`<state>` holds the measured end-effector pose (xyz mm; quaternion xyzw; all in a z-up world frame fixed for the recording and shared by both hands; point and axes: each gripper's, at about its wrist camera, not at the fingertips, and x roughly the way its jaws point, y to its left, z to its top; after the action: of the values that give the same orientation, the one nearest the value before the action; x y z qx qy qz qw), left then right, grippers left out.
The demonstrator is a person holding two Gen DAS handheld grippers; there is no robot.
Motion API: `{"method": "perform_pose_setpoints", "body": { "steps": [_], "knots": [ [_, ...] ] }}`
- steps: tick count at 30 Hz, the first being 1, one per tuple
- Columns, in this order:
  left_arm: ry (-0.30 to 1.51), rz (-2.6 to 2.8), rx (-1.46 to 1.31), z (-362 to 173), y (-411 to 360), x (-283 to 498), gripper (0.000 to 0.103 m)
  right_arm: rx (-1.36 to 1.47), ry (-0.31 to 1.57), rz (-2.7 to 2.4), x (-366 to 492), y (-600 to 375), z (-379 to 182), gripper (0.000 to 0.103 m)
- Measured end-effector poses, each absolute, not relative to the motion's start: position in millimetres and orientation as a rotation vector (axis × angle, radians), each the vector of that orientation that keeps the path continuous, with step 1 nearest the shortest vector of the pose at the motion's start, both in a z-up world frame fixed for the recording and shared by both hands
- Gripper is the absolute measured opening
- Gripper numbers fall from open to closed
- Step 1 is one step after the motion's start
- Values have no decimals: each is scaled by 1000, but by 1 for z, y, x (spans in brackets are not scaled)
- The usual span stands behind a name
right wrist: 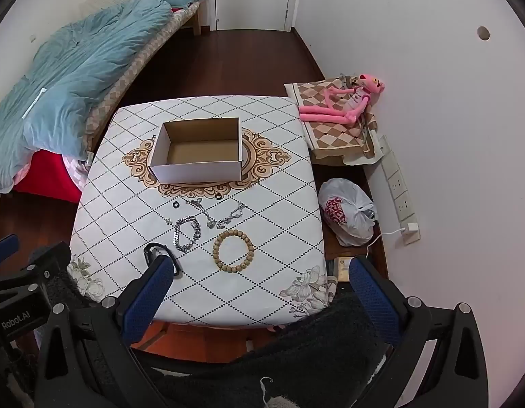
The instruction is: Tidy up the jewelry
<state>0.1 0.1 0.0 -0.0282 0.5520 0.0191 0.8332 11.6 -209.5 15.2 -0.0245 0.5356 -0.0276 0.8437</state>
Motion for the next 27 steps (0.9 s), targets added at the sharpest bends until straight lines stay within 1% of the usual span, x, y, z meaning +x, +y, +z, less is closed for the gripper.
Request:
{"method": "perform_pose_setpoints", "body": {
  "steps": [27],
  "knots": [
    [1157,49,-51,4,-4,-3,103,-60,1133,-63,9,-200,11,103]
  ]
}}
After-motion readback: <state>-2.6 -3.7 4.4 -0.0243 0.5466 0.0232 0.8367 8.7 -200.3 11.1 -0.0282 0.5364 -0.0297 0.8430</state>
